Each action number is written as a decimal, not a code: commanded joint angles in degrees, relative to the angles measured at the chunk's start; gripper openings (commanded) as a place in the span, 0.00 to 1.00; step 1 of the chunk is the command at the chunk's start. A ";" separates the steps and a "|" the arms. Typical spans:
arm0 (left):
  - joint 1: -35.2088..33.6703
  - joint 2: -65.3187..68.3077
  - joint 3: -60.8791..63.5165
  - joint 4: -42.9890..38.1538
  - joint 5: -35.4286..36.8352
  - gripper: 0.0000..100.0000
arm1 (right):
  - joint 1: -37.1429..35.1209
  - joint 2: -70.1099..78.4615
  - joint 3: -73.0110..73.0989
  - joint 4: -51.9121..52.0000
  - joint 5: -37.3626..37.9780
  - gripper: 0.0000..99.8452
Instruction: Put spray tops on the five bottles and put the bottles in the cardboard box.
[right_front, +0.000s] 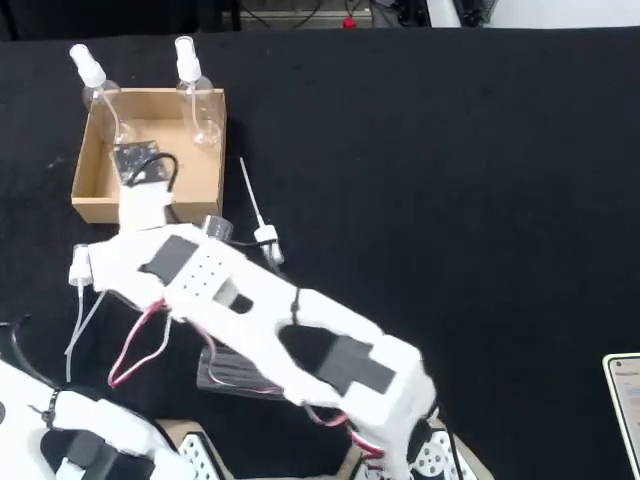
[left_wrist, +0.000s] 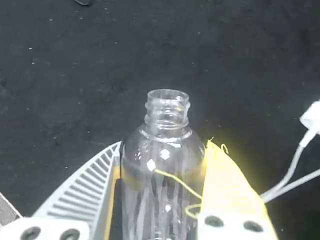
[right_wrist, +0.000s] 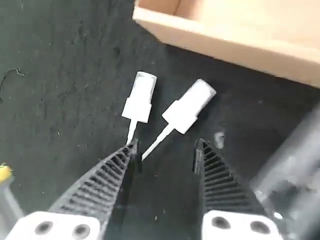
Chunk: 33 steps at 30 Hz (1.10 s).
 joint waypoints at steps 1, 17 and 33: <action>-2.24 -1.58 -1.01 -1.41 0.35 0.12 | -0.88 2.51 -6.90 -0.97 -0.70 0.17; -2.33 -1.93 -1.01 -1.05 0.26 0.12 | 0.79 16.92 -25.19 7.56 -7.56 0.18; -2.42 -2.11 -1.01 -1.05 0.26 0.12 | 0.70 35.30 -48.75 14.51 -7.65 0.26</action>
